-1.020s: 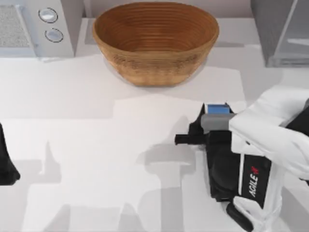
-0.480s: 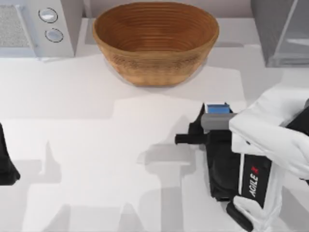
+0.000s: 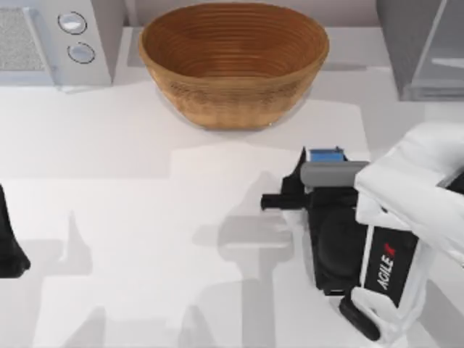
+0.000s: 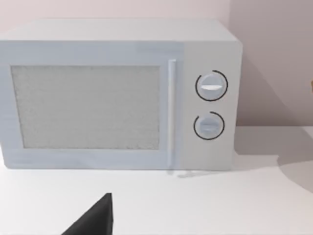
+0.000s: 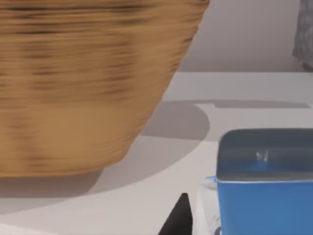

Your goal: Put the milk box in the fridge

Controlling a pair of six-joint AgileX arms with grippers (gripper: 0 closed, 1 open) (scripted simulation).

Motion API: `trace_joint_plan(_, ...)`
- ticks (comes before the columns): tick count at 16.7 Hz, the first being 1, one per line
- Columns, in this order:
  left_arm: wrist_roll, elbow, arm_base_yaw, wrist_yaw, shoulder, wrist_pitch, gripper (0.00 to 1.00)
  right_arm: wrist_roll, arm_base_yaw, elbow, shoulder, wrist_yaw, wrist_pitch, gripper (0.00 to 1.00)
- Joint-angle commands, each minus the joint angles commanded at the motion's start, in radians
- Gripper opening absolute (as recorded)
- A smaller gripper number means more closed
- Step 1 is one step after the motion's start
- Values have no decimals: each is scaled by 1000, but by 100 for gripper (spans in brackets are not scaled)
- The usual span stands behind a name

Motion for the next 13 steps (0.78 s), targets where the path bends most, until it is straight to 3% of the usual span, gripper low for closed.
trace_joint_plan(13, 0, 0, 0, 0, 0, 0, 100, -1, 2, -38, -373, -4, -342, 0)
